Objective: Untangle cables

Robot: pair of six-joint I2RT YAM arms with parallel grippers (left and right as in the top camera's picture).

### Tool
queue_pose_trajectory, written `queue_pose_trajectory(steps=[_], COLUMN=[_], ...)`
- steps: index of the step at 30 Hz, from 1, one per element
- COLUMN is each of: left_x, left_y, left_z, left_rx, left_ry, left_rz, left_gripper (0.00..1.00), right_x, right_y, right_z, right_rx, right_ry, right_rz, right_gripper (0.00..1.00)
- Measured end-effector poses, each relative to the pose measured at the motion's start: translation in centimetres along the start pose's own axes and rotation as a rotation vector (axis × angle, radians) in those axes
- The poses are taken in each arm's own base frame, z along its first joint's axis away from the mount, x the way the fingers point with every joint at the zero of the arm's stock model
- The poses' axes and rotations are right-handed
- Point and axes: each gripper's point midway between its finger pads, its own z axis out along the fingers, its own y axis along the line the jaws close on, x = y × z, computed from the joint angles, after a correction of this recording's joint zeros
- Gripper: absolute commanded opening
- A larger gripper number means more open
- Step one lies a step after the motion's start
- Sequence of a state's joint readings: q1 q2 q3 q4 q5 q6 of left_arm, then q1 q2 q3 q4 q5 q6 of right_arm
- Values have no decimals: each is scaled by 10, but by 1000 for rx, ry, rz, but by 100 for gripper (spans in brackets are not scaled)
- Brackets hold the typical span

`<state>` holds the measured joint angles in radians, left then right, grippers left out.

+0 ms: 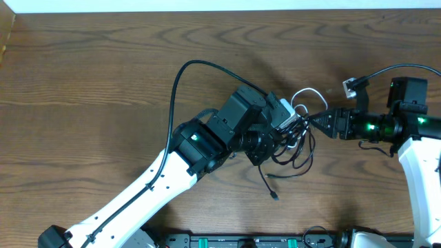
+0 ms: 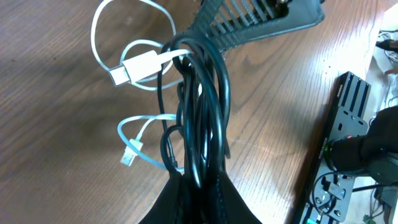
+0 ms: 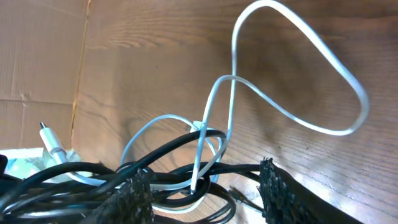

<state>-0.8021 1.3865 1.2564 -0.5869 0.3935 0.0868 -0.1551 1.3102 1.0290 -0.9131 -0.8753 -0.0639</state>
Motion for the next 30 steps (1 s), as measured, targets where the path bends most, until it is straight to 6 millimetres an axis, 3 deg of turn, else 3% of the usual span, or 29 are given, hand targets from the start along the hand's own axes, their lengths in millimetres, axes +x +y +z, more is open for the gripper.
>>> queue_pose_trajectory(steps=[6,10,16,19,24,25,30], left_x=[-5,-7,-11,-11,-10,-11,-10], left_y=[-6,-9,-17,-18,-17,-15,-7], left_z=[0,-1,-1,-1,-1,1,30], left_rx=[32,54,97,106,120,124,215], left_ry=[-20,-28,-45,-45,-45,-49,-67], left_rz=[7,10,18,18,-9,-24,-88], left_gripper=[7,7,7,7,7,7,8], right_x=[3,6,1,5,14,12,10], right_y=[3,3,1,-5,-23,-27,-53], right_z=[7,15,38,57,72,70,53], right_rx=[0,9,-7,-18,3,8,75], right_ry=[24,50,80,128,186,178,144], right_rz=[-14,-8,52,140,254,272,369], right_gripper=[47,49,49,31,17,1,1])
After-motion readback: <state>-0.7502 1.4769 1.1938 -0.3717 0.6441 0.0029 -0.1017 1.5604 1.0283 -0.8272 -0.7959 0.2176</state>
